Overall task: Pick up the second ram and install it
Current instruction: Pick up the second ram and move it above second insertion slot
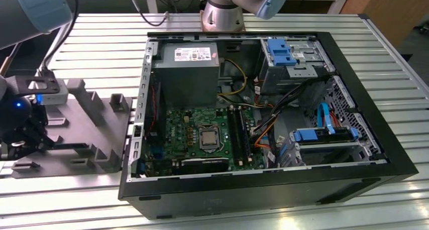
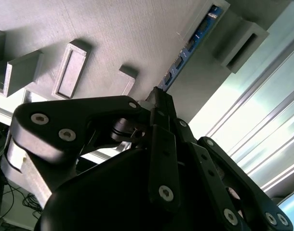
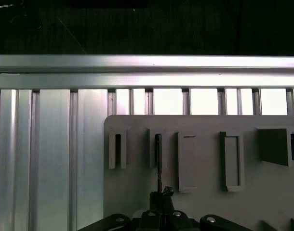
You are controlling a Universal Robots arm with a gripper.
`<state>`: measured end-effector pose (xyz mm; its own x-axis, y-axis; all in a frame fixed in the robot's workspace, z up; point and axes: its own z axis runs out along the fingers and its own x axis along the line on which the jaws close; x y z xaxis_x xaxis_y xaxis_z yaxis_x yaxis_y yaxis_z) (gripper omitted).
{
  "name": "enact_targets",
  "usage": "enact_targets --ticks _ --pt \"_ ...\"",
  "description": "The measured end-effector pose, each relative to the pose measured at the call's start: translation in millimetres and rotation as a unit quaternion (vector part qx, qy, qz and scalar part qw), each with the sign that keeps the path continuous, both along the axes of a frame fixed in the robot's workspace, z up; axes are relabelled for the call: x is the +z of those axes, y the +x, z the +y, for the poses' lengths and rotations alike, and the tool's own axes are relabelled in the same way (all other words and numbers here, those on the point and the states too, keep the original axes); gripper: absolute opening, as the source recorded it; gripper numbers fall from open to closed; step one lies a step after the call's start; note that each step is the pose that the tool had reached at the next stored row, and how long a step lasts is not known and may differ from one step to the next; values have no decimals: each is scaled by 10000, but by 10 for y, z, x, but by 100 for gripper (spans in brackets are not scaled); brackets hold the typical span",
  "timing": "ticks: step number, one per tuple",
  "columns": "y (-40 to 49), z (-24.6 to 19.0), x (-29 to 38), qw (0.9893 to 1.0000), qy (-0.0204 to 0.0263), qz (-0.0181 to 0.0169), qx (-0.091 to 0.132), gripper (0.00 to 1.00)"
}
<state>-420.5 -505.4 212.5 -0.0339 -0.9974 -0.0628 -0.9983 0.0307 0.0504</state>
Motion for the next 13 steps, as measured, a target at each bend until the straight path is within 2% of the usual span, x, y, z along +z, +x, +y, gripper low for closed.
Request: enact_targets --ticks 8,13 --pt "0 0 52 10000 0 -1 0 12" --pt "0 0 57 10000 0 0 0 12"
